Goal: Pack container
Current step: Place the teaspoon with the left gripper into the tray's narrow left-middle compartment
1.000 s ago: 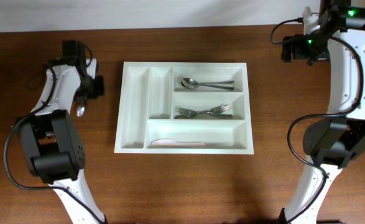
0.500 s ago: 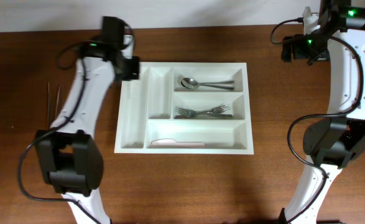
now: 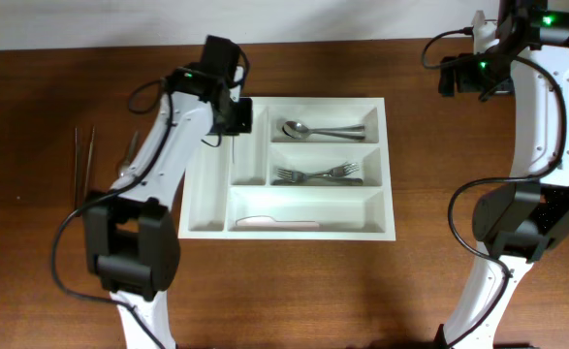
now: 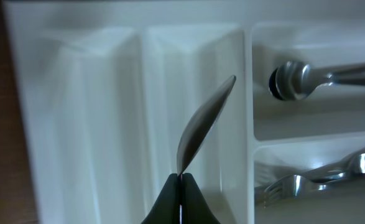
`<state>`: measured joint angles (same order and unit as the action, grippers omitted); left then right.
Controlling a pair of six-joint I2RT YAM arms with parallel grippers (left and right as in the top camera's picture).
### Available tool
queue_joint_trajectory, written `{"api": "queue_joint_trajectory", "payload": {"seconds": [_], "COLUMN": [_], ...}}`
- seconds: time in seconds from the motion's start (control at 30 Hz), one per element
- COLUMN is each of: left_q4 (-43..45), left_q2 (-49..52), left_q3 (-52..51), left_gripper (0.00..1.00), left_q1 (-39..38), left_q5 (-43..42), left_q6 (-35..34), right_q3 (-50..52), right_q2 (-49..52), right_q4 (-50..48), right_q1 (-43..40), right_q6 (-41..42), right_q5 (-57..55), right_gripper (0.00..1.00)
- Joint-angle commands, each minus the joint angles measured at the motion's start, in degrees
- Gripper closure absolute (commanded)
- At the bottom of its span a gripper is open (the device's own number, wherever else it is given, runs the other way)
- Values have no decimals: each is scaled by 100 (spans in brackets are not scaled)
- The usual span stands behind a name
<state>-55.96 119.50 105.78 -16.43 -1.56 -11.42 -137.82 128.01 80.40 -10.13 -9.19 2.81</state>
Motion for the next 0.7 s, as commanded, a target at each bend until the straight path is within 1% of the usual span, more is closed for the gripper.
{"api": "queue_joint_trajectory", "payload": {"seconds": [0.0,0.1,0.2,0.23,0.3,0.37,0.47,0.57,0.67], "left_q4": [15,83,177,238,302,286,63,-256,-492], "left_q2": [350,485,529,529,518,501,452,367,243], "left_q3": [44,44,44,44,48,92,214,356,369], "left_gripper": [98,98,82,50,36,36,35,31,31], "left_q1": [-122,-149,-146,-138,-116,-63,111,363,664], "left_q5": [-83,-85,-83,-83,-81,-61,79,581,1102], "left_q6": [-98,-98,-98,-96,-94,-57,387,643,905], "right_q3": [-59,-59,-59,-59,-59,-59,-59,-59,-59], "right_q2": [-57,-57,-57,-57,-57,-57,-57,-57,-57], "right_q4": [-2,-2,-2,-2,-2,-2,-2,-2,-2], "right_q1": [-17,-17,-17,-17,-17,-17,-17,-17,-17], "right_q6": [28,28,28,28,28,28,28,28,28], "right_q5": [-31,-33,-31,-31,-31,-31,-31,-31,-31], "right_gripper": [1,1,1,1,1,1,1,1,1]}}
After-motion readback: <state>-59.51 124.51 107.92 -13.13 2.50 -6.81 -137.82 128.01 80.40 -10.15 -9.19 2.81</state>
